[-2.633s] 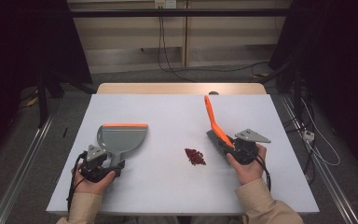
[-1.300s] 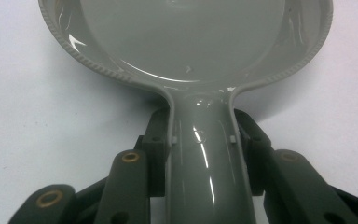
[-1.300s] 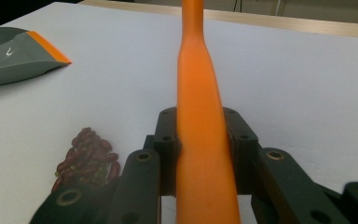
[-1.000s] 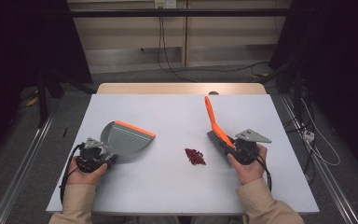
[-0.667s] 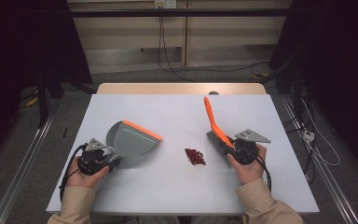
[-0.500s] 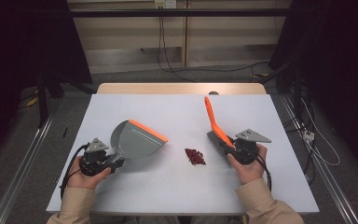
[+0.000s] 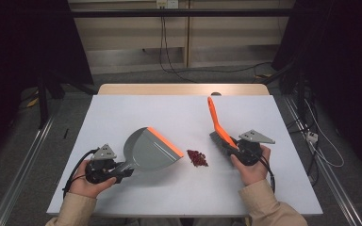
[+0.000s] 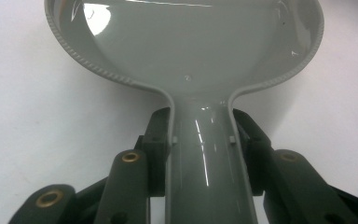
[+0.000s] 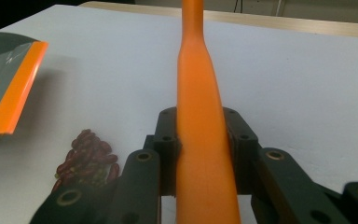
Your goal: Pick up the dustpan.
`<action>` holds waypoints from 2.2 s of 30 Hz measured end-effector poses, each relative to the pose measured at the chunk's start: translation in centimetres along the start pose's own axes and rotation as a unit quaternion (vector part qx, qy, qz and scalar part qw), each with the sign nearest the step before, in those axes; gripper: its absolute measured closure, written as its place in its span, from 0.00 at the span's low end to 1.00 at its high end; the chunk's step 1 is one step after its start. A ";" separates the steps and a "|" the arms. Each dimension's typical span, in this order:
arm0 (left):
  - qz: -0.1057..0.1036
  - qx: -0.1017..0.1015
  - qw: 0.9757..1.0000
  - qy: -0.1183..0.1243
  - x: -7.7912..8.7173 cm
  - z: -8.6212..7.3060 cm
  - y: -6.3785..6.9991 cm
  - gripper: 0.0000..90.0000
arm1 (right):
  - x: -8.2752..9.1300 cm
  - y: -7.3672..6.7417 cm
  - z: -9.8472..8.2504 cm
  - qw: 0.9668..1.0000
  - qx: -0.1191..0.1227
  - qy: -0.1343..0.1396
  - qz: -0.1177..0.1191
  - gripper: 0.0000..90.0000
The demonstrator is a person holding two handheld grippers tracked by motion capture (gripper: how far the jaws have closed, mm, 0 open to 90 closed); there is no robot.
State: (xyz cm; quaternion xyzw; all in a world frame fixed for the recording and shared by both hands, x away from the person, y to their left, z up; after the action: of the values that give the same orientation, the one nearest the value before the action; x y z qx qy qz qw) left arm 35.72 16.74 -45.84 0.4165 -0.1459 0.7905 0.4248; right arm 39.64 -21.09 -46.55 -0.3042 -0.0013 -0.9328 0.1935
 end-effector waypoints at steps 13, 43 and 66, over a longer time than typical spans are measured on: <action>-0.031 -0.020 0.999 -0.015 0.4 -1.4 1.0 0.70 | -0.2 0.0 -0.1 1.000 0.002 -0.004 -0.001 0.79; -0.070 -0.087 0.992 -0.050 -3.6 -0.9 3.2 0.70 | -0.5 -0.2 -0.2 1.000 0.005 -0.007 -0.005 0.79; -0.078 -0.084 0.992 -0.062 -5.2 0.2 3.6 0.69 | -1.1 -1.0 -0.3 0.999 0.032 -0.018 -0.008 0.79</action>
State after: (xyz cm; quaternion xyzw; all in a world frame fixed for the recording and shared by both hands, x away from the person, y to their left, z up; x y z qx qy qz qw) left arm 34.49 11.58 -49.37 0.4374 -0.2044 0.7130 0.5084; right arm 39.96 -19.81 -47.30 -0.3146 -0.0369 -0.9281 0.1954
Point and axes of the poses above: each handheld gripper's, and its own axes: x roughly backward along the jaws, z roughly out of its top, y roughly to its right, the point moved 7 cm from there along -x, roughly forward along the jaws, and after that the axes turned 6 degrees about -y, right-handed, at the moved point
